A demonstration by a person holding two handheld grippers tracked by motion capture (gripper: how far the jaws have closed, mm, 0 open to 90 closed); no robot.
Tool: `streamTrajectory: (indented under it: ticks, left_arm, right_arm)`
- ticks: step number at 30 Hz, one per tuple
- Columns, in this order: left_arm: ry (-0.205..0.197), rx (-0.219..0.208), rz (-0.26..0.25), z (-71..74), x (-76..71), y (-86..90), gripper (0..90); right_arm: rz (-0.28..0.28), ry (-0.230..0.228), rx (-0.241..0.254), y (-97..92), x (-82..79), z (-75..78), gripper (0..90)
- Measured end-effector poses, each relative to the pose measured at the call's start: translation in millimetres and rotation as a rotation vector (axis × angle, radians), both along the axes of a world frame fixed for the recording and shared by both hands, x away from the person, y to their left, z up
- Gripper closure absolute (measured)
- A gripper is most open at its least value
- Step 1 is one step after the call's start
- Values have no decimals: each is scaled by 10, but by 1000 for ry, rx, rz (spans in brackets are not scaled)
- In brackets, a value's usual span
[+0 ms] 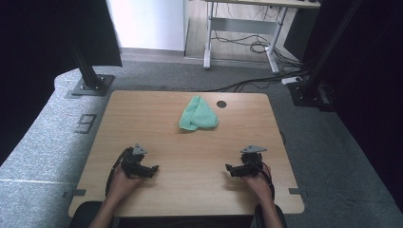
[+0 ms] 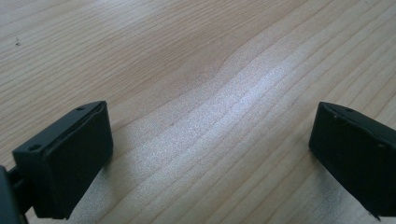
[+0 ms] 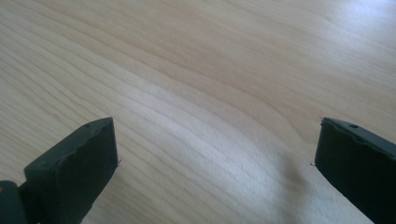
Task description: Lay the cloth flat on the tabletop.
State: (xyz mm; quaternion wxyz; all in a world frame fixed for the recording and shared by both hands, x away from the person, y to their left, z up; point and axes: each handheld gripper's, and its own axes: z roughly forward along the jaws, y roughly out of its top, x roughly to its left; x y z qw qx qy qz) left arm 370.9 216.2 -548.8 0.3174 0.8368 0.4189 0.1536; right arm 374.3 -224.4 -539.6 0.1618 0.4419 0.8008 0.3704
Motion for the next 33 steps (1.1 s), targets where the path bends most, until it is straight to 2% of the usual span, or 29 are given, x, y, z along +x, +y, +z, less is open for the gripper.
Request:
streamTrajectory:
  ticks: [8,21,27,33]
  left_arm:
    - [0,0,0,0,0,0,0]
    - [0,0,0,0,0,0,0]
    - [0,1,0,0,0,0,0]
    - [1,0,0,0,0,1,0]
  right_arm:
    - [33,-19,3,88,135,116,0]
    - [116,-33,-15,452,463,251,4]
    - [139,-23,-14,575,578,272,29]
    - [154,5,0,728,733,294,103]
